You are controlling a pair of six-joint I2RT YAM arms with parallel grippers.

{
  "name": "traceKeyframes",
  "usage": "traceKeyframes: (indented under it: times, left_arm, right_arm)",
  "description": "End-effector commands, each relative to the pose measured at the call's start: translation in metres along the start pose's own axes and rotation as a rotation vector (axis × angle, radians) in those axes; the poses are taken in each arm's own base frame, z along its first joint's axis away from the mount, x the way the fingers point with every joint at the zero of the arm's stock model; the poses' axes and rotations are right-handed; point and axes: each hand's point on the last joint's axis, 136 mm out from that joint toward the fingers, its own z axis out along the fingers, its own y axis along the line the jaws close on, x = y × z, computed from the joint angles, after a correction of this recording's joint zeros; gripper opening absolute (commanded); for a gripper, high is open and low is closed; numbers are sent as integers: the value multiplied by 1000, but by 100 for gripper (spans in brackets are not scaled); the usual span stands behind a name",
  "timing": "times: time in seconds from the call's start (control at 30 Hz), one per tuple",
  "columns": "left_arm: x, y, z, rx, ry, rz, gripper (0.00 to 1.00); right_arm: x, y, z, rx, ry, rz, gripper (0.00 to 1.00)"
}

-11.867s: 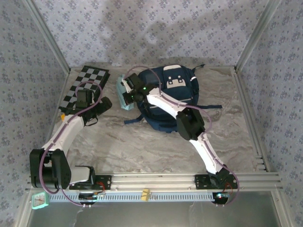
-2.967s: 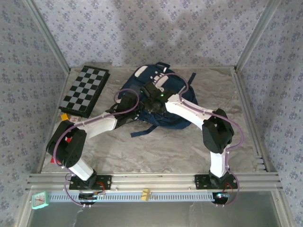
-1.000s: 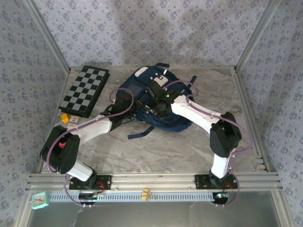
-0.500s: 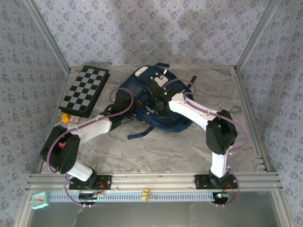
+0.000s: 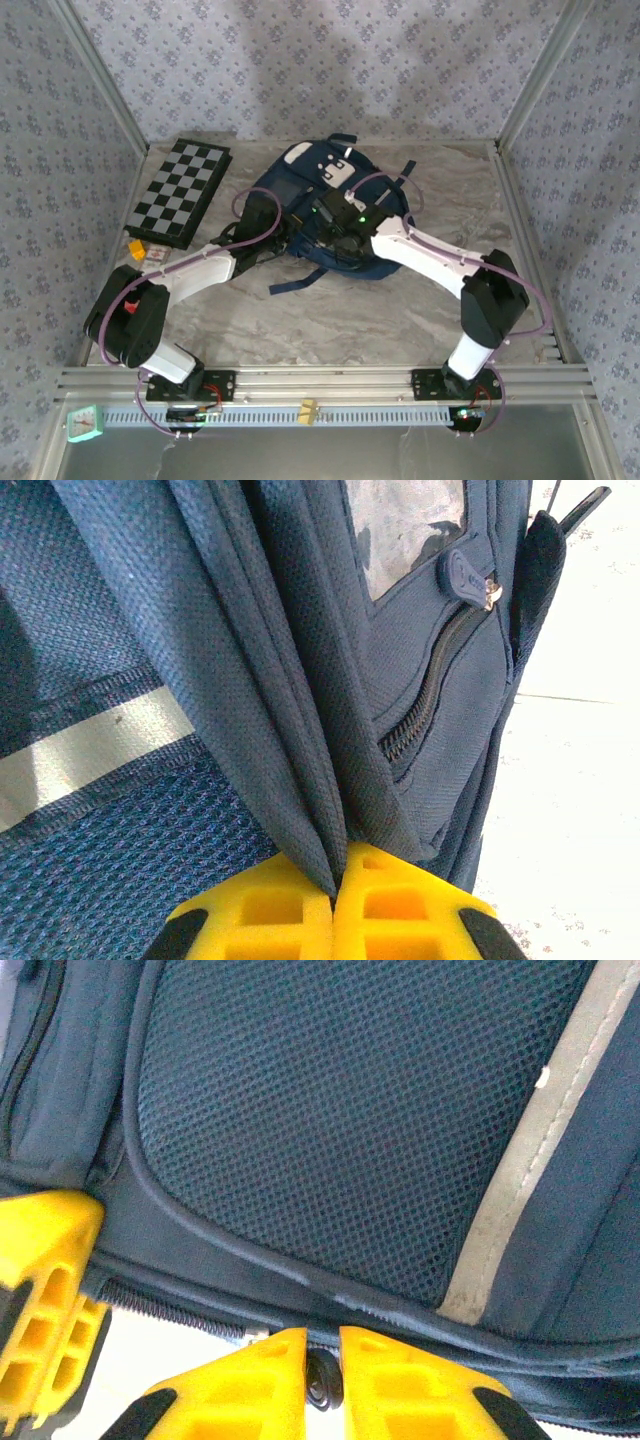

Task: Pack the student bag

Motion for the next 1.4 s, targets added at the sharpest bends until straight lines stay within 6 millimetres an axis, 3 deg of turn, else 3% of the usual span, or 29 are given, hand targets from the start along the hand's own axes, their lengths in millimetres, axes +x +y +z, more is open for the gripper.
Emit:
traceKeyframes:
  times: [0.0,0.07,0.17,0.43,0.63,0.8,1.0,1.1,1.23,1.37]
  left_arm:
    - [1,-41,-11,147,21,-13,0]
    - [1,-42,-11,150,21,-23,0]
    - [-2,-41,-11,143,16,-53,0]
    - [-37,-45,-6,151,-5,-95,0]
    - [-60,-44,-5,135,-19,-84,0]
    - [-81,-42,-3,100,-25,-40,0]
    - [-107,-38,15,78,3,-31,0]
    - [-118,-45,27,76,39,-1,0]
    - [-118,-52,44,92,89,24,0]
    - [-124,-44,57,7,134,119,0]
  right_arm:
    - [1,-1,-3,-45,-22,-76,13]
    - [0,7,-1,-80,-38,-145,8]
    - [5,-8,0,-18,-40,-189,0]
    - [25,-42,8,-34,-70,-346,0]
    - [9,-64,-3,1,-167,-476,0]
    - [0,-67,-21,-19,-216,-611,0]
    - [-18,-90,-41,53,-290,-649,0]
    - [-22,-85,-45,47,-316,-709,0]
    - [-5,-49,-39,-120,-292,-806,0]
    - [-1,-28,-31,-186,-276,-830,0]
